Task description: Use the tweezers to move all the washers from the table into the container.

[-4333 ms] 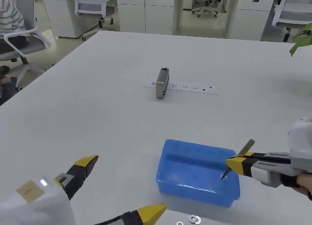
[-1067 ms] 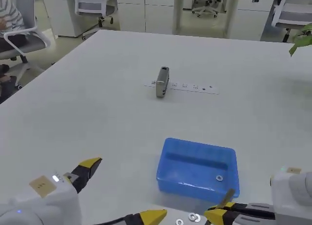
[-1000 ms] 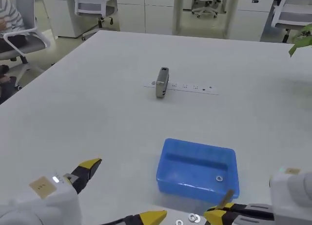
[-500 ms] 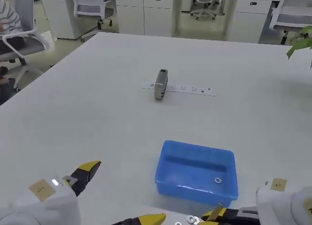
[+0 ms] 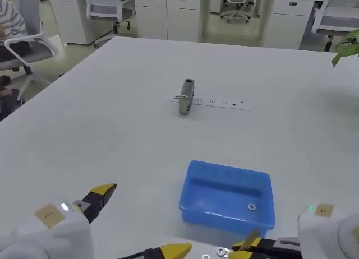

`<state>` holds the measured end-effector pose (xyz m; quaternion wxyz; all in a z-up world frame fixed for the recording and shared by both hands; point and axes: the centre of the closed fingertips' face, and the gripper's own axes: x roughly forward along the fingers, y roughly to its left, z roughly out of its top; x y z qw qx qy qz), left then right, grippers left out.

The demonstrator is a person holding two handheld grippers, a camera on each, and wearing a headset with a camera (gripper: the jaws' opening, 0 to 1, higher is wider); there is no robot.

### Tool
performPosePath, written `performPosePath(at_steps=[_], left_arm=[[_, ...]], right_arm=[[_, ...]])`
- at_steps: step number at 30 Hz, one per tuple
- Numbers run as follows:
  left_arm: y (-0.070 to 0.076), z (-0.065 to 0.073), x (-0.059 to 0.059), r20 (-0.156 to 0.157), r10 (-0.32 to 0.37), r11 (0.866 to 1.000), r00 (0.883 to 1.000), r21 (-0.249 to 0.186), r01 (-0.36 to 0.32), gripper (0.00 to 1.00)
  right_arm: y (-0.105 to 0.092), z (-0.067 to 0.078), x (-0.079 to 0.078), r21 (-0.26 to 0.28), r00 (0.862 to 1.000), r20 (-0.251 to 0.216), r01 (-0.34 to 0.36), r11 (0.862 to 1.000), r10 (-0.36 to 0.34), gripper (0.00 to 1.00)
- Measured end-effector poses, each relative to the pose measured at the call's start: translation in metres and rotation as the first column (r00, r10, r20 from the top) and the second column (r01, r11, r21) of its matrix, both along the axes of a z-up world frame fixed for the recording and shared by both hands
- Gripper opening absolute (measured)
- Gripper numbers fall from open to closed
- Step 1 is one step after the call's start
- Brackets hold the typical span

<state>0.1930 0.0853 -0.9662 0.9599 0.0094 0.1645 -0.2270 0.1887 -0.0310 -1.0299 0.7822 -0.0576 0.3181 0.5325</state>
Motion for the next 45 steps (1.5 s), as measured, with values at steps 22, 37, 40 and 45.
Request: performPosePath(at_steps=[22,37,40,45], left_arm=[[0.0,0.001,0.0,0.004,0.004,1.0,1.0,-0.009,-0.004,0.99],[0.001,0.002,0.001,0.008,0.007,1.0,1.0,-0.016,-0.007,0.99],[0.001,0.002,0.001,0.009,0.008,1.0,1.0,-0.014,-0.008,0.99],[0.001,0.002,0.001,0.008,0.009,1.0,1.0,-0.015,-0.009,0.99]], right_arm=[[-0.011,0.049,0.012,0.151,0.993,-0.041,0.117,0.982,-0.112,0.03],[-0.012,0.073,0.025,0.165,0.991,0.01,0.127,0.978,-0.13,0.03],[-0.013,0.07,0.03,0.167,0.99,0.002,0.141,0.976,-0.143,0.03],[-0.013,0.071,0.037,0.171,0.987,0.005,0.158,0.973,-0.161,0.03]])
